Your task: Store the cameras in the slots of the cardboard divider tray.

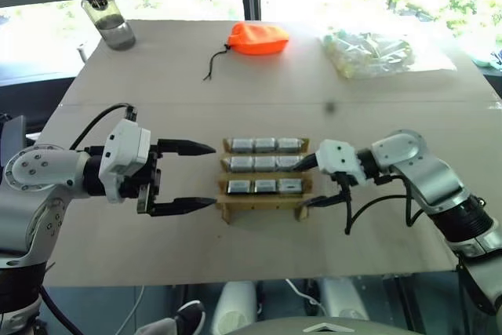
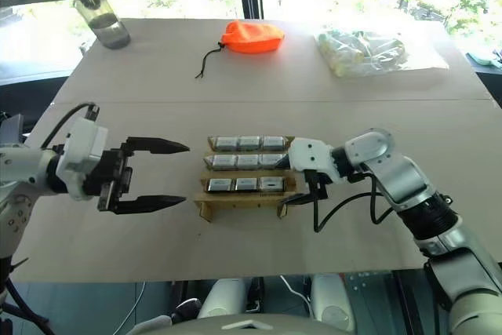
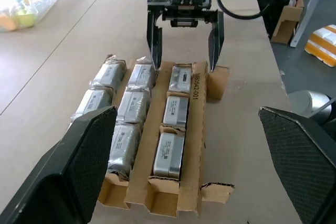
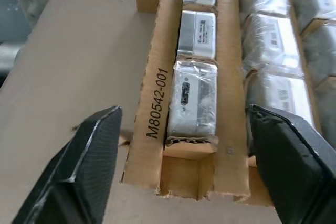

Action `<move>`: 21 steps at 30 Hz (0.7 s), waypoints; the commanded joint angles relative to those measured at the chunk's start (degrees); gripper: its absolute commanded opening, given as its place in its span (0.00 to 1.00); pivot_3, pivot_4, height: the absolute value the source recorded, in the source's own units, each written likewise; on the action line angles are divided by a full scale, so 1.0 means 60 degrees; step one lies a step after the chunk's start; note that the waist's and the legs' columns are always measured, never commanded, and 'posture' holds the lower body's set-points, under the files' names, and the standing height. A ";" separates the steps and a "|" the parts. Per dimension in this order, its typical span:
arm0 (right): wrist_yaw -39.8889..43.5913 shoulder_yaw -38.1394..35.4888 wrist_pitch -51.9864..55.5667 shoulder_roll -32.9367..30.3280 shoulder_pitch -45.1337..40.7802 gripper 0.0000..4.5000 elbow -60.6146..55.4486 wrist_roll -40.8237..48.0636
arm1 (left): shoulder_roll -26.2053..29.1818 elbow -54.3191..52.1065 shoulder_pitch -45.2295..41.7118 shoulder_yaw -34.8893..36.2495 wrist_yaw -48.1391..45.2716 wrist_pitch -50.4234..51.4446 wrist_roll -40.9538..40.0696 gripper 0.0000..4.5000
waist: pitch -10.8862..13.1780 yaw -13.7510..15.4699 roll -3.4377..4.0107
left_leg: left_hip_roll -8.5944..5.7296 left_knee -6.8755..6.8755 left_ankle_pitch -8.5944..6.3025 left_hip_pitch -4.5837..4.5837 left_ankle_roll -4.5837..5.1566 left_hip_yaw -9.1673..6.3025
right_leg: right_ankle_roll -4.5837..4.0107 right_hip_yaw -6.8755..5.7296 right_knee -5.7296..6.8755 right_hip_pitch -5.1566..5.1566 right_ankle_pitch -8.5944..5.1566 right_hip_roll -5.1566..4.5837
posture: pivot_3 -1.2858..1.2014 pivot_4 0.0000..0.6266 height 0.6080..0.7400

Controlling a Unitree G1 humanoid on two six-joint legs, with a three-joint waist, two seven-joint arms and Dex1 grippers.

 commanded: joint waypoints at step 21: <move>-0.1258 0.0164 0.0956 0.0041 0.1378 0.87 -0.1612 0.0296 | -0.0065 -0.0276 0.0641 0.0445 0.0411 -0.0004 -0.0049 1.00 | -0.0001 -0.0013 -0.0002 | -0.0002 0.0002 0.0000 0.0002 0.0000 0.0003 | -0.0001 0.0004 0.0002 0.0000 -0.0001 -0.0001 | 0.52 0.24 1.00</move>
